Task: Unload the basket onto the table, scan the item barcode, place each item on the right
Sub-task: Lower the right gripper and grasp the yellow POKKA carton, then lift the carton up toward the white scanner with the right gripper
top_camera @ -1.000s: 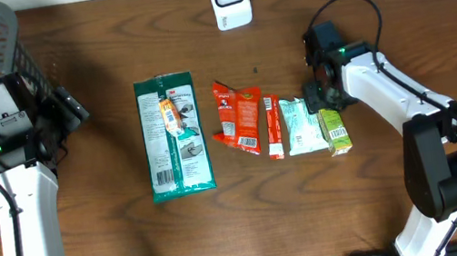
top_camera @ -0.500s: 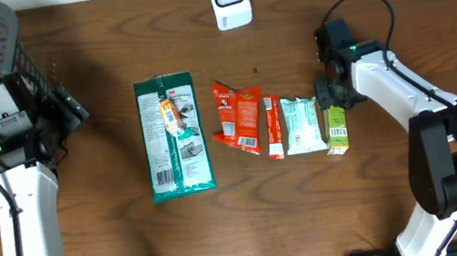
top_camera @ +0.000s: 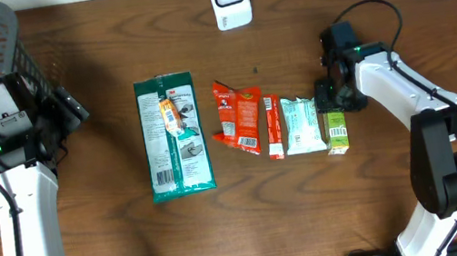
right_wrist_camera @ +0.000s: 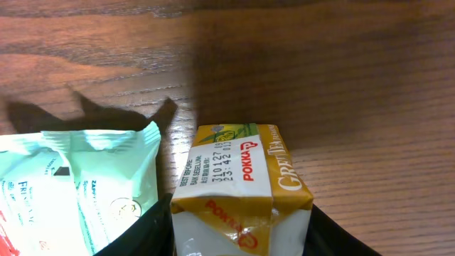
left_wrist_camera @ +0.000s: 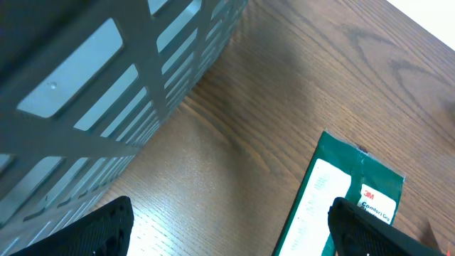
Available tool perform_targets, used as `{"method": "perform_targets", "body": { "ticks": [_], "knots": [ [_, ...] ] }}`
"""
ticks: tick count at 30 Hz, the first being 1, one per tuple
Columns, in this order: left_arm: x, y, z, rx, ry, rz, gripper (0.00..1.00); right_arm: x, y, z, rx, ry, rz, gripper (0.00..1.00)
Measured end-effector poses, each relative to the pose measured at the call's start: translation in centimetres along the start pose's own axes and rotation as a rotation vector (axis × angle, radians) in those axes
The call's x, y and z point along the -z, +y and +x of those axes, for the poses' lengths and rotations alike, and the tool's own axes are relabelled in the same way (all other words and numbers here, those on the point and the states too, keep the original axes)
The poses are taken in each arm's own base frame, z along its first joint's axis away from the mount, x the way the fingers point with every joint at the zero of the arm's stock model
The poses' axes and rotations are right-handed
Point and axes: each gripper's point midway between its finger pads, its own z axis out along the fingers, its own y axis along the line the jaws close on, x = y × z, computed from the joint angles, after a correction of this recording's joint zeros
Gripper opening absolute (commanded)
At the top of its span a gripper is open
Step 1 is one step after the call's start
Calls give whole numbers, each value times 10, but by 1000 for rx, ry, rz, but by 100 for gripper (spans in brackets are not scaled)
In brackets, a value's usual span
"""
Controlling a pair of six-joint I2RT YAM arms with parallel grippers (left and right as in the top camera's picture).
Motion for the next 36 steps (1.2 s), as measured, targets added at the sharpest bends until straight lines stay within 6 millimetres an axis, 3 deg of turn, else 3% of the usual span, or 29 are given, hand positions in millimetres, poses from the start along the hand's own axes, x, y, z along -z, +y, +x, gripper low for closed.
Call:
{"method": "perform_targets", "body": {
  "ticks": [10, 15, 28, 33, 36],
  "knots": [
    [0, 0, 0, 0, 0, 0, 88, -9, -2, 6, -12, 3, 1, 45],
    [0, 0, 0, 0, 0, 0, 88, -9, -3, 5, -12, -2, 9, 31],
    [0, 0, 0, 0, 0, 0, 88, -6, -5, 3, -16, -8, 22, 19],
    [0, 0, 0, 0, 0, 0, 88, 11, -8, -12, -19, -93, 40, 14],
    [0, 0, 0, 0, 0, 0, 88, 41, -9, -30, -27, -213, 39, 13]
  ]
}}
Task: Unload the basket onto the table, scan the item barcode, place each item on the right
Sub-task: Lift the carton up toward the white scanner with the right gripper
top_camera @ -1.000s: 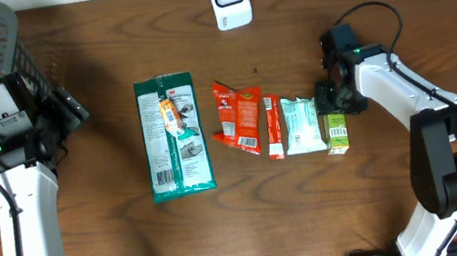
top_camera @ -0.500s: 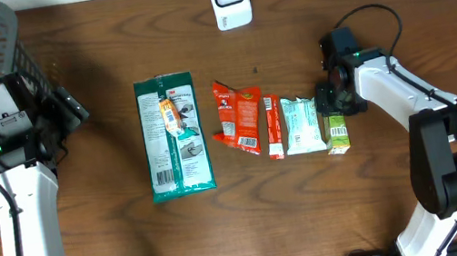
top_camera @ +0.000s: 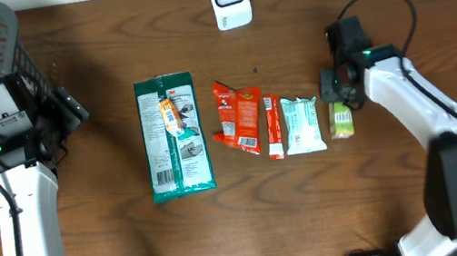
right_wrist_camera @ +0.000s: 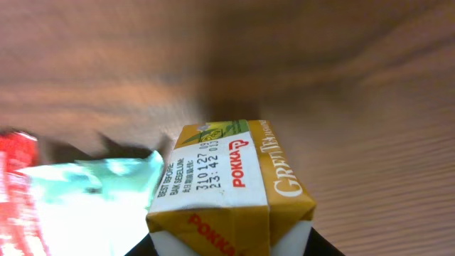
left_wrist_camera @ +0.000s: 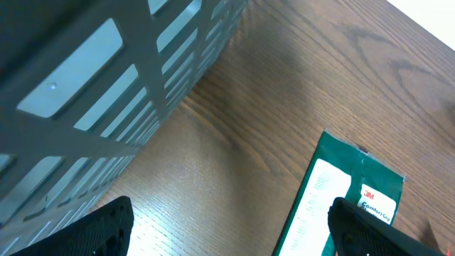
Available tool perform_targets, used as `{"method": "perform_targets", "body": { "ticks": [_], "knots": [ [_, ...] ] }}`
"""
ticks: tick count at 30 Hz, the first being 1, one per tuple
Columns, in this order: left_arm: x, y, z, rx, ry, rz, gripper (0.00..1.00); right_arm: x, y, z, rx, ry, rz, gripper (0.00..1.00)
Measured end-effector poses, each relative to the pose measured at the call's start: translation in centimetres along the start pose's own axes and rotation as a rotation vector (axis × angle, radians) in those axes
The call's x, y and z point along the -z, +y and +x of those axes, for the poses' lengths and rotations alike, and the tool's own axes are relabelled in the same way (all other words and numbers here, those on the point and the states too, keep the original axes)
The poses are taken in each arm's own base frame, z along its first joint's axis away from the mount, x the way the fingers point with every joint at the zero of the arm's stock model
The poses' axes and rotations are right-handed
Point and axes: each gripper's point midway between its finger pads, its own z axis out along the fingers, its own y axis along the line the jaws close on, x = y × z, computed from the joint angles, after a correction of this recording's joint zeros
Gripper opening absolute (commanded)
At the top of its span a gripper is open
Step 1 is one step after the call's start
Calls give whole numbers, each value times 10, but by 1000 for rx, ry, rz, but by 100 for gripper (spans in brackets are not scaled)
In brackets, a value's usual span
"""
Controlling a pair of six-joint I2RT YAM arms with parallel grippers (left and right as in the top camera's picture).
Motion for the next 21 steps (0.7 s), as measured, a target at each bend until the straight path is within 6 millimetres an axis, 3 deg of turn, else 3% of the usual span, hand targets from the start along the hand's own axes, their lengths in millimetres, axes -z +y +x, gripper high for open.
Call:
{"method": "perform_targets", "body": {
  "ticks": [7, 10, 14, 21],
  "knots": [
    [0, 0, 0, 0, 0, 0, 88, 100, -6, -64, -46, -382, -35, 4],
    [0, 0, 0, 0, 0, 0, 88, 131, -9, -82, -64, -500, -37, 1],
    [0, 0, 0, 0, 0, 0, 88, 146, -14, -100, -86, -600, -16, 1],
    [0, 0, 0, 2, 0, 0, 88, 149, -28, -146, -178, -800, 82, 1]
  ]
}}
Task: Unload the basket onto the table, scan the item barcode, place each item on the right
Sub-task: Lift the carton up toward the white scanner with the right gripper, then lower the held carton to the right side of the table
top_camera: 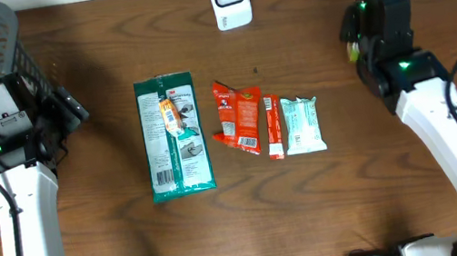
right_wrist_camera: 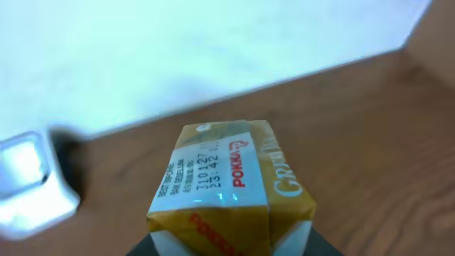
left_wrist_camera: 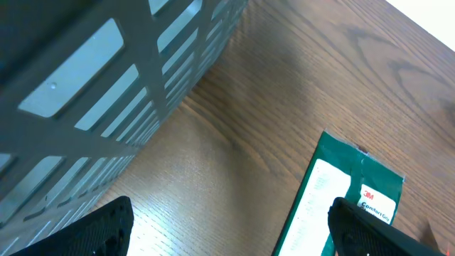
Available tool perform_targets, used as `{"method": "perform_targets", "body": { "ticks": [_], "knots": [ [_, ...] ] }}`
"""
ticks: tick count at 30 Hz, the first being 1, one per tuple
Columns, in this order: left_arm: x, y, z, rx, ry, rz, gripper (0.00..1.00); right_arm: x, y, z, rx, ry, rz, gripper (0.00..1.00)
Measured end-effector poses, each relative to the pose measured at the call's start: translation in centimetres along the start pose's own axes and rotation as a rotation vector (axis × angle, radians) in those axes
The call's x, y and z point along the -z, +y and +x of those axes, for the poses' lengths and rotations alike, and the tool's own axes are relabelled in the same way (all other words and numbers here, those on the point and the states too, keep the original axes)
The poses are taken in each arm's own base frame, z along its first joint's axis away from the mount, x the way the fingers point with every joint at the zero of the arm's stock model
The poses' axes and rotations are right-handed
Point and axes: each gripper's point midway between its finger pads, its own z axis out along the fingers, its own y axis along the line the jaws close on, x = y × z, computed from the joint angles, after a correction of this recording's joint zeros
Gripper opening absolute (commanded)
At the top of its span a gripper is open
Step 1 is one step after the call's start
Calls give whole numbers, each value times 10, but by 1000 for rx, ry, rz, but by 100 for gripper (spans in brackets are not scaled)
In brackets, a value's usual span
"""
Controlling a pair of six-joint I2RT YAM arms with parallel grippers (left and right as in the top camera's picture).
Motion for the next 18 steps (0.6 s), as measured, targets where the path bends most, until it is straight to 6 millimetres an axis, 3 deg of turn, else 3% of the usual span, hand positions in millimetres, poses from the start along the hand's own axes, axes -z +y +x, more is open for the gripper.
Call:
{"method": "perform_targets", "body": {
  "ticks": [3, 9, 13, 18],
  "knots": [
    [0, 0, 0, 0, 0, 0, 88, -19, -10, -6, 4, -61, 77, 1],
    [0, 0, 0, 0, 0, 0, 88, -54, -30, 30, 148, 20, 185, 1],
    [0, 0, 0, 0, 0, 0, 88, -72, -27, 57, 171, 78, 169, 1],
    [0, 0, 0, 0, 0, 0, 88, -82, -20, 66, 134, 86, 138, 1]
  ]
}}
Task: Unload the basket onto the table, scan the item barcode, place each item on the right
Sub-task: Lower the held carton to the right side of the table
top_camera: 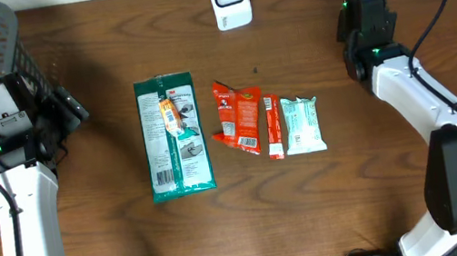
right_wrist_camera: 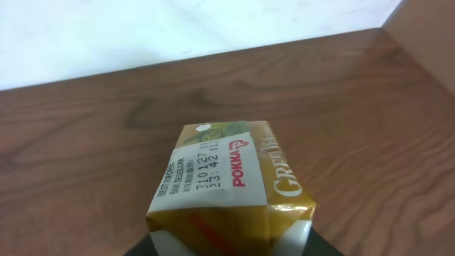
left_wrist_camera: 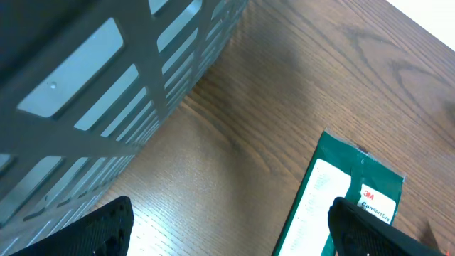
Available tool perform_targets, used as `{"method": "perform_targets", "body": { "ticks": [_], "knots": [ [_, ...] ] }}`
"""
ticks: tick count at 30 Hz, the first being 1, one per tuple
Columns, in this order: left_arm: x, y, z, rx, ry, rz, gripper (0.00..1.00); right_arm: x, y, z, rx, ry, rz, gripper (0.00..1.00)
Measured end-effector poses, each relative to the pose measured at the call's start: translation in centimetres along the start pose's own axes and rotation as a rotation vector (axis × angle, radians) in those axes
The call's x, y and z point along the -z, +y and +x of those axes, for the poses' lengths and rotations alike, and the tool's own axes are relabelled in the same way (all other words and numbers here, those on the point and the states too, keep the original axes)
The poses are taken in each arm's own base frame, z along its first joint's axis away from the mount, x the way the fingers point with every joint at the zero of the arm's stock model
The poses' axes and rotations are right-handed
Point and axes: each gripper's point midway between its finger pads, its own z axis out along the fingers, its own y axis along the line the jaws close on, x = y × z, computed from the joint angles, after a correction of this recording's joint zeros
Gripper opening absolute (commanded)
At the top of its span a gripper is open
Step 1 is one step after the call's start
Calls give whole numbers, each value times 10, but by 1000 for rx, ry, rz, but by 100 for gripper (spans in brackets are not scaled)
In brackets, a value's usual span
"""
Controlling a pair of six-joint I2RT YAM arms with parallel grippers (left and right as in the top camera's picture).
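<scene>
A yellow and white Pokka green tea carton (right_wrist_camera: 231, 181) fills the right wrist view, and my right gripper (right_wrist_camera: 231, 238) is shut on it. Overhead, the right gripper (top_camera: 365, 19) is at the back right of the table, to the right of the white scanner; the carton is hidden under it there. No barcode shows on the carton's visible faces. My left gripper (left_wrist_camera: 227, 235) is open over bare wood beside the basket, with its dark fingertips (left_wrist_camera: 106, 227) wide apart. Overhead, the left gripper (top_camera: 60, 109) is at the far left.
A grey mesh basket stands at the back left. A green 3M pack (top_camera: 174, 137), a red packet (top_camera: 238, 115), a thin red stick pack (top_camera: 272, 126) and a mint packet (top_camera: 302, 124) lie in a row mid-table.
My right gripper, still shut on the carton, has shifted slightly and turned. The scanner has gone from the right wrist view, which now shows bare wood and the wall. The left arm is unchanged.
My right gripper was around the carton lying at the right end of the row. Then the carton was off the table in its grip. Then it was held at the back right with the scanner in the wrist view, and now the wrist faces bare wood.
</scene>
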Motion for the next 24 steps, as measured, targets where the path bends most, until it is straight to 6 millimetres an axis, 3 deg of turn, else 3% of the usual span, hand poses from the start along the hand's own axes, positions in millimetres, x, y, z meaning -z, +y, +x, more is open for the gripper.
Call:
{"method": "perform_targets", "body": {
  "ticks": [7, 12, 18, 24],
  "knots": [
    [0, 0, 0, 0, 0, 0, 88, -12, -5, -4, -42, -29, 2, 1],
    [0, 0, 0, 0, 0, 0, 88, -27, 3, -1, -63, -65, -12, 1],
    [0, 0, 0, 0, 0, 0, 88, -26, 17, -13, -103, -127, -96, 1],
    [0, 0, 0, 0, 0, 0, 88, -26, 22, 5, -110, -143, -140, 1]
  ]
}}
